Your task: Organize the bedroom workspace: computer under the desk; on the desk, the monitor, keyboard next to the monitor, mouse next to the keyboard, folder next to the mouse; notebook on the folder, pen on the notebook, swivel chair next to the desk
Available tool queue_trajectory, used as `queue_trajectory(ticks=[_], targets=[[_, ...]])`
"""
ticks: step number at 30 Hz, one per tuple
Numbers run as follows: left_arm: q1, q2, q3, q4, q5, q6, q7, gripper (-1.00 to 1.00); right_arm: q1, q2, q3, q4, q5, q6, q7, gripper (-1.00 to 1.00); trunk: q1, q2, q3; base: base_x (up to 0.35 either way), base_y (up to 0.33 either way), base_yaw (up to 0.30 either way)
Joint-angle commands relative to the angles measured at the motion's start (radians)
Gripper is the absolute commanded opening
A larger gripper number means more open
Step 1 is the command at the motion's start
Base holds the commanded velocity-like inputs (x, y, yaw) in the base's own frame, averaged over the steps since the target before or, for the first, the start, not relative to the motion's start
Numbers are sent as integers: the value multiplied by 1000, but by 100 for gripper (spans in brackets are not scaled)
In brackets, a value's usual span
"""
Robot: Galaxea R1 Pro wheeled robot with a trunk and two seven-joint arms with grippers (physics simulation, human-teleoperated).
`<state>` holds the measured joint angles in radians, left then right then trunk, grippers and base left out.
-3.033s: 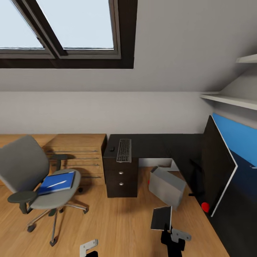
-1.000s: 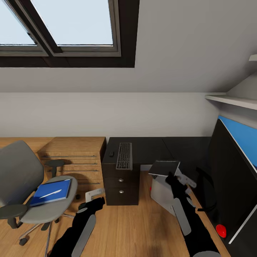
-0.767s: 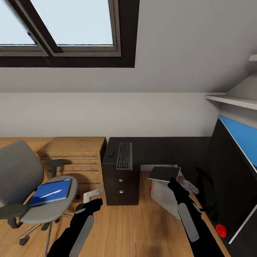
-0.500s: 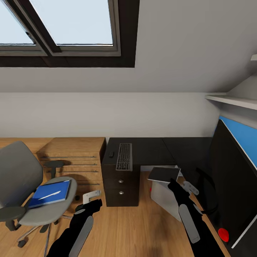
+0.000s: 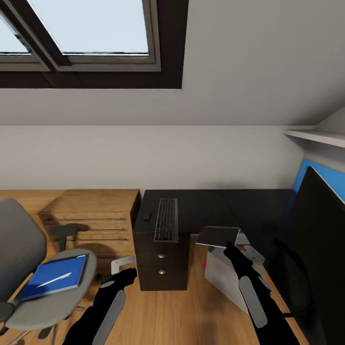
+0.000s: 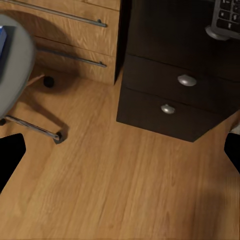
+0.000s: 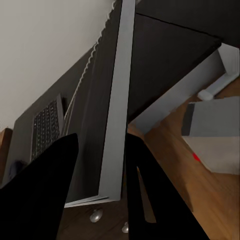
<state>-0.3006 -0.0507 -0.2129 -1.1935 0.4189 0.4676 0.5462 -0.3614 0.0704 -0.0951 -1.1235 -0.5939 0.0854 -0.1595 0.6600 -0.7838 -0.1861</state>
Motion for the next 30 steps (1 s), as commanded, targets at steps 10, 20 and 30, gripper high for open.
queue_trajectory(ticks=[10, 20, 30], targets=[[-1, 2, 40, 0, 10, 2, 8, 100, -1, 2, -2, 53, -8, 2, 144, -100, 1, -1, -2, 299, 155, 0], [-1, 1, 58, 0, 9, 2, 8, 100, -1, 0, -58, 150, -81, 1, 365, -100, 1, -1, -2, 261, 239, 0], [-1, 1, 59, 0, 8, 2, 9, 100, -1, 9, -82, 184, -119, -84, 400, -100, 1, -1, -2, 162, 55, 0]])
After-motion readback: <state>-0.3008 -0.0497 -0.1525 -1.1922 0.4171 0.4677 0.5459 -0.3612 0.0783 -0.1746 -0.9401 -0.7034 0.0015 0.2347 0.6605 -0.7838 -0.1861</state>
